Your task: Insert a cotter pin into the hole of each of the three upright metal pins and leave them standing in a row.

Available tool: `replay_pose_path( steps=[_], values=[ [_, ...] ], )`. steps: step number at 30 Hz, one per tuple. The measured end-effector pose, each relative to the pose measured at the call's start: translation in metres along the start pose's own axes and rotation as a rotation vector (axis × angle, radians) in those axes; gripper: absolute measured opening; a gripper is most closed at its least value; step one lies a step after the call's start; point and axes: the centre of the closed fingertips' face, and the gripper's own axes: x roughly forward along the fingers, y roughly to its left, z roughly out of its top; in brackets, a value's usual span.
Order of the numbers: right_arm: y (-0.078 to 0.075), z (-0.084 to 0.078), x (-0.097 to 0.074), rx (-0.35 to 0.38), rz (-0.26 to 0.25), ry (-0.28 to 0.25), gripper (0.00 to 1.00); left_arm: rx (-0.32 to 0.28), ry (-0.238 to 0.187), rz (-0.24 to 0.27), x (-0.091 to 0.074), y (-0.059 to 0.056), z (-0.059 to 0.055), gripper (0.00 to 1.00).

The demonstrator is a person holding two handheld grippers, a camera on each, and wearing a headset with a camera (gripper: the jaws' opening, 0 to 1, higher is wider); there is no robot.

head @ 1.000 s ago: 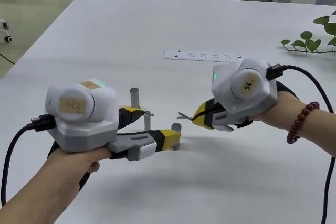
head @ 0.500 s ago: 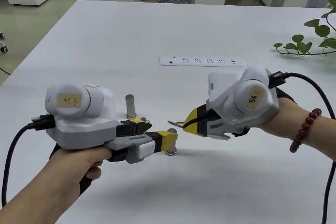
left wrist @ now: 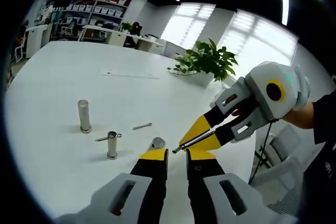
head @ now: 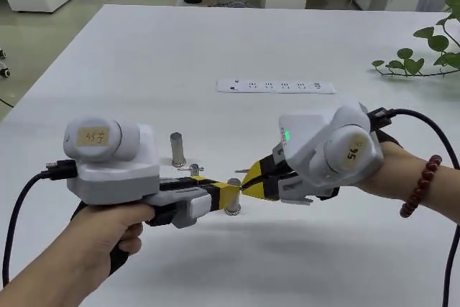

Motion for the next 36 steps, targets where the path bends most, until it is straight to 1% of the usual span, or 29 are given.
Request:
replay_pose_path(
  steps=[4,9,18,26,29,31,32,34,36],
  values=[
    [0.0004,0.0027,-0.0004,-0.004,0.000,-0.007,0.00,-0.011,0.002,-0.011,-0.0003,-0.0024,-0.0004,0.06],
    [0.0022,0.0061,-0.0002,-0.019,0.002,-0.013,0.00,-0.023,0.000,-0.012,-0.0006,-0.0036,-0.0004,0.03],
    [0.0019,0.0074,0.0009,-0.026,-0.003,-0.013,0.00,-0.053,0.001,-0.017,-0.0005,-0.0058,-0.0007,0.01],
    [0.0020,0.0080,0.0007,-0.019,-0.007,-0.019,0.00,-0.059,0.005,-0.026,0.0009,-0.0078,-0.0017,0.00],
    [0.0026,0.0079,0.0005,-0.011,-0.009,-0.022,0.00,-0.048,0.009,-0.035,0.0007,-0.0088,-0.0023,0.00],
    [0.0029,0.0079,0.0005,-0.003,-0.008,-0.023,0.00,-0.026,0.009,-0.039,0.0005,-0.0091,-0.0025,0.00],
    [0.0031,0.0074,0.0007,0.024,-0.007,-0.021,0.00,-0.010,0.011,-0.039,0.0005,-0.0092,-0.0029,0.00],
    [0.0031,0.0076,0.0010,0.027,-0.003,-0.026,0.00,0.010,0.012,-0.040,0.0002,-0.0092,-0.0037,0.00],
    [0.0040,0.0078,0.0015,0.053,0.003,-0.036,0.00,0.027,0.013,-0.041,-0.0002,-0.0084,-0.0043,0.00]
  ],
)
